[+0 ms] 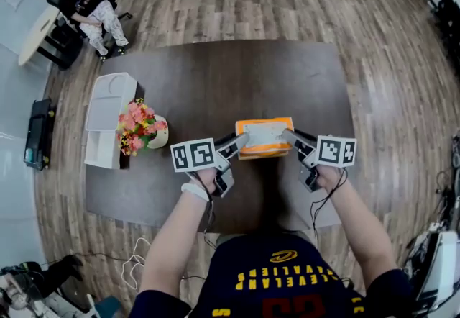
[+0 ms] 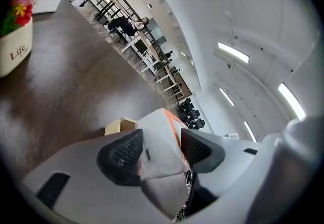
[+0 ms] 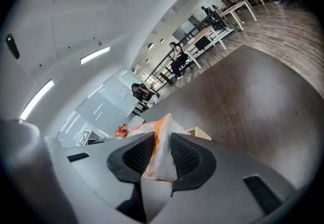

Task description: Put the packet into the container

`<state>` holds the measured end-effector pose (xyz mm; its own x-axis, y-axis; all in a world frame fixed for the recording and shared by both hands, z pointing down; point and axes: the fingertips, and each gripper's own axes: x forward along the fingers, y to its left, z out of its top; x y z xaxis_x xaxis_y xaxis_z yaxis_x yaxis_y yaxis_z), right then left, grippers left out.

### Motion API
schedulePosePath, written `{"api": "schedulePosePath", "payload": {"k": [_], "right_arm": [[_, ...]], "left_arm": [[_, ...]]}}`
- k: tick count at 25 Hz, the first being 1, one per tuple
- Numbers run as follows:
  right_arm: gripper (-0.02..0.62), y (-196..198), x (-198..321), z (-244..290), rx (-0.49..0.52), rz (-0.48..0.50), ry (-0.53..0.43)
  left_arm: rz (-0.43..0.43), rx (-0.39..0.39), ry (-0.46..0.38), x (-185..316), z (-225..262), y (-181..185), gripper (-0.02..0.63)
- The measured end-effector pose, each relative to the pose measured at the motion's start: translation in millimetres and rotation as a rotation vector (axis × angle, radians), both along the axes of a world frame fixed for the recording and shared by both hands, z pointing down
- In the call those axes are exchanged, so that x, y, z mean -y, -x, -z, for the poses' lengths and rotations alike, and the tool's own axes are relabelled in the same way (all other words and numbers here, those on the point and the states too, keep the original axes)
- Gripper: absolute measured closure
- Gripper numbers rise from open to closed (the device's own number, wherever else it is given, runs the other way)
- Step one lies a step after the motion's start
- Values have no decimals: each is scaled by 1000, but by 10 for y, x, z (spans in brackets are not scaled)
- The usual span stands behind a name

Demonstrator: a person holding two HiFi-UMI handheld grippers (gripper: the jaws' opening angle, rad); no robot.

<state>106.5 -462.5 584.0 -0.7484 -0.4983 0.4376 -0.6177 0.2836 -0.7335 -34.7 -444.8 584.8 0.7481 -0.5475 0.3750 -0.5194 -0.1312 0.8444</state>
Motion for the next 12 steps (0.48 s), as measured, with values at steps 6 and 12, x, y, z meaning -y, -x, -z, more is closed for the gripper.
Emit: {"api": "schedulePosePath", "payload": {"k": [6, 12], "right_arm": [[489, -125, 67, -205, -30, -32, 68], [489, -5, 77, -454, -16, -44, 103]], "left_arm": [[-11, -38, 31, 114, -169, -44, 367], [-6, -44, 40, 136, -357, 85, 368]]}}
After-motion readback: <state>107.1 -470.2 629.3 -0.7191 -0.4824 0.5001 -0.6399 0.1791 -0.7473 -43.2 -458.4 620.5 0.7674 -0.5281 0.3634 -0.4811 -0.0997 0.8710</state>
